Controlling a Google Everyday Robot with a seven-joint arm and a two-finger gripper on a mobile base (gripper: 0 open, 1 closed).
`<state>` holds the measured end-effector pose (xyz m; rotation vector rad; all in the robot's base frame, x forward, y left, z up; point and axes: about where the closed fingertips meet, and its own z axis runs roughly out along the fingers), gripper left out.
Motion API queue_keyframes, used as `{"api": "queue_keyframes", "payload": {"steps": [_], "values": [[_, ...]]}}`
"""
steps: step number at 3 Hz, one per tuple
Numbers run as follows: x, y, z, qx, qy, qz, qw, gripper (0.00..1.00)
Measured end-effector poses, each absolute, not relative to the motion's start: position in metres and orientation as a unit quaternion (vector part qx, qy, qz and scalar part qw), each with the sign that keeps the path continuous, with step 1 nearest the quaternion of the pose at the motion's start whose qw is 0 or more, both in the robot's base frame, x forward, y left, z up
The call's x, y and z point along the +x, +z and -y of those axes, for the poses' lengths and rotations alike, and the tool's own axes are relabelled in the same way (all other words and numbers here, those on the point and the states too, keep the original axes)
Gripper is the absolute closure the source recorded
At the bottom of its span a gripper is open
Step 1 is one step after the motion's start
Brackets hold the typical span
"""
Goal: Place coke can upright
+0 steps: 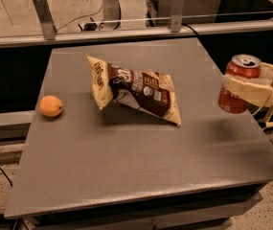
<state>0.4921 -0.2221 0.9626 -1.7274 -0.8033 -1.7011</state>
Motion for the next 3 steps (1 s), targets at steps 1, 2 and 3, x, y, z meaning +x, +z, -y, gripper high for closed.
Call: {"api": "queue_keyframes", "payload": {"steps": [1,2,3], "values": [[0.486,0.946,0.227,-0.634,-0.647,0.319,0.28,1.0],[0.485,0.932,0.229,-0.632,-0.648,0.306,0.296,1.0],[0.484,0.921,0.231,-0.636,-0.645,0.299,0.3,0.84]]}}
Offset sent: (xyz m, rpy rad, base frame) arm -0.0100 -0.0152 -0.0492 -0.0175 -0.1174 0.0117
